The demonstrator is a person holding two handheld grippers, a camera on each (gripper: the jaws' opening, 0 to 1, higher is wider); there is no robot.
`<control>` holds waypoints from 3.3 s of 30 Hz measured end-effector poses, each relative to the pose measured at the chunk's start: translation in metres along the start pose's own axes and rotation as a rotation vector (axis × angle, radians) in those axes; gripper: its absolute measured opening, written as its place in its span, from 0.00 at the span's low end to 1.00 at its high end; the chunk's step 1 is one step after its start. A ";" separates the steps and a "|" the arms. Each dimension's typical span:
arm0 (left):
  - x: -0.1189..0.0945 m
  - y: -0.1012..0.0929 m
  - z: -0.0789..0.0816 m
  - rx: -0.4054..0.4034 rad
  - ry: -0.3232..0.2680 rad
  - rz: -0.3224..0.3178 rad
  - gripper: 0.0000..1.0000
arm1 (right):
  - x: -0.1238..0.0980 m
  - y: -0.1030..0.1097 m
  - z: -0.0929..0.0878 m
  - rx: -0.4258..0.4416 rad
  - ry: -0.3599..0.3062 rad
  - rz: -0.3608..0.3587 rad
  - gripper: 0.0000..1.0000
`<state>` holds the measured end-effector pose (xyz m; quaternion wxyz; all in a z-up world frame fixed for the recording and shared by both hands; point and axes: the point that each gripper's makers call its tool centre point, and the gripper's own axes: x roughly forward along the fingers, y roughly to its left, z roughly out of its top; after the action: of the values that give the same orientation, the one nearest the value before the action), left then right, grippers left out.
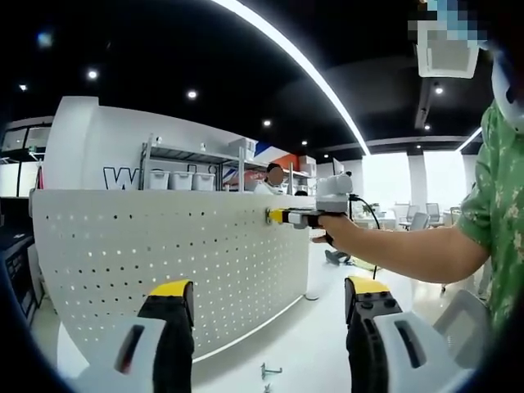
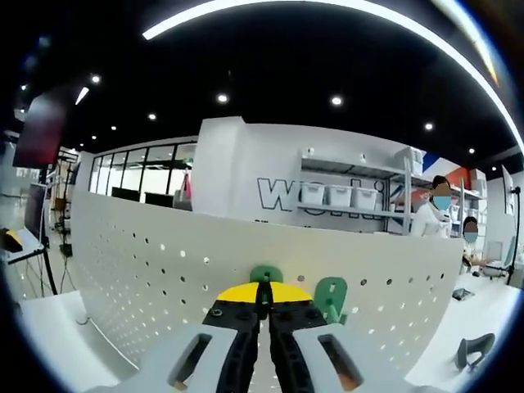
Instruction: Insert the hook assembly into the mounting plate slot until the hook locks in place.
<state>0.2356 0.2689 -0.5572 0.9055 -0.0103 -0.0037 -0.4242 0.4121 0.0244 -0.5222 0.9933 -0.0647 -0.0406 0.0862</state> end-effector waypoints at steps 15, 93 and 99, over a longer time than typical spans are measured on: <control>0.000 -0.002 0.001 0.006 0.004 -0.001 0.77 | -0.007 0.000 -0.004 0.009 -0.007 0.002 0.03; -0.002 -0.006 0.000 0.011 0.010 -0.013 0.75 | -0.007 -0.002 -0.002 0.059 -0.007 -0.038 0.00; -0.001 -0.005 -0.001 0.012 0.012 -0.013 0.75 | -0.008 -0.002 -0.002 0.058 -0.015 -0.042 0.00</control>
<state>0.2309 0.2661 -0.5581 0.9029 -0.0024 -0.0007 -0.4299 0.4045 0.0211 -0.5244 0.9961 -0.0342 -0.0466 0.0670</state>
